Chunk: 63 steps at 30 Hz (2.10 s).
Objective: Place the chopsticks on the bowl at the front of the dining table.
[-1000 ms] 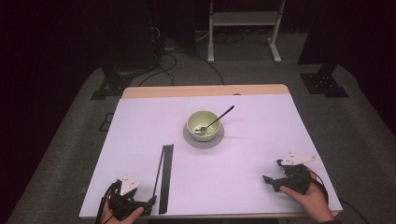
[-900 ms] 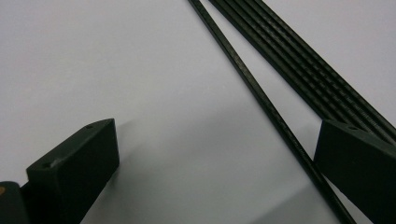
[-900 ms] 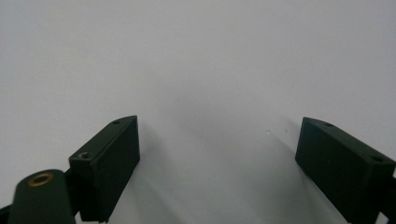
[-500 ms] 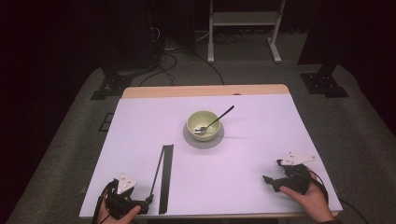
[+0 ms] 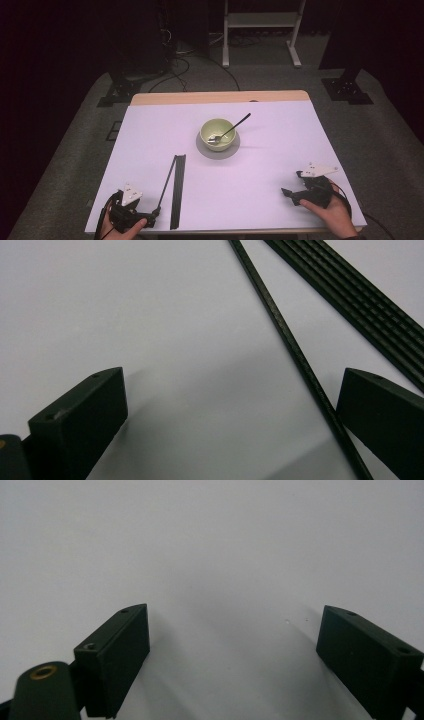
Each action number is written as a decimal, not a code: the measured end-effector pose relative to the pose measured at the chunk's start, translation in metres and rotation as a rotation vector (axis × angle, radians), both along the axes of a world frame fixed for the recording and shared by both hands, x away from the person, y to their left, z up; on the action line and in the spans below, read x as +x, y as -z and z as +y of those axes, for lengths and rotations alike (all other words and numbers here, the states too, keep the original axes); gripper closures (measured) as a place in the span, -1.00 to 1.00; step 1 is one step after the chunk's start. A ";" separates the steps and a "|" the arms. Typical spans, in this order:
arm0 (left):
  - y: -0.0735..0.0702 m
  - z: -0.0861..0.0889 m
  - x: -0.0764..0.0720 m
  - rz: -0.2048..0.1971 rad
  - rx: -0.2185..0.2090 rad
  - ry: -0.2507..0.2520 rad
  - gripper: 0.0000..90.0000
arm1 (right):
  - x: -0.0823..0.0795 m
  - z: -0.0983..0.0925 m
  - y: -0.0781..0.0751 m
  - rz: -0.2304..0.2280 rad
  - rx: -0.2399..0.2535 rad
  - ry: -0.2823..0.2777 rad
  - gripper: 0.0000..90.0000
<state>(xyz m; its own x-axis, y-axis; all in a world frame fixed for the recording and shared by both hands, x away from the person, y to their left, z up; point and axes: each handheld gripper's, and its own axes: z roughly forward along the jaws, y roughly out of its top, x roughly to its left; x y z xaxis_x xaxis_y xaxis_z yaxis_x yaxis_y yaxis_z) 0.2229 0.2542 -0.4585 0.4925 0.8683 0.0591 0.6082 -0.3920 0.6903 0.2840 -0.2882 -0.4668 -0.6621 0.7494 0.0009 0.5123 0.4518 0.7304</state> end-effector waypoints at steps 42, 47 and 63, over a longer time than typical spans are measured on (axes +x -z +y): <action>-0.001 0.034 0.017 -0.025 0.023 -0.068 -1.00 | 0.000 0.000 0.000 0.001 0.001 -0.001 -0.73; 0.000 0.041 0.020 -0.026 0.007 -0.076 -1.00 | 0.000 0.000 0.000 0.001 0.001 -0.001 -0.73; -0.001 0.058 0.031 -0.037 -0.013 -0.102 -1.00 | 0.000 0.000 0.000 0.002 0.001 -0.001 -0.73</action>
<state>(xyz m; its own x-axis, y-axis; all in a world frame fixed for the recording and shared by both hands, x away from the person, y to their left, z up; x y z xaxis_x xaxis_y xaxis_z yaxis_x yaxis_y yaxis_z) 0.2542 0.3121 -0.4578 0.3990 0.9147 0.0635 0.6187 -0.3197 0.7177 0.2843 -0.2882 -0.4668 -0.6627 0.7489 0.0026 0.5131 0.4515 0.7299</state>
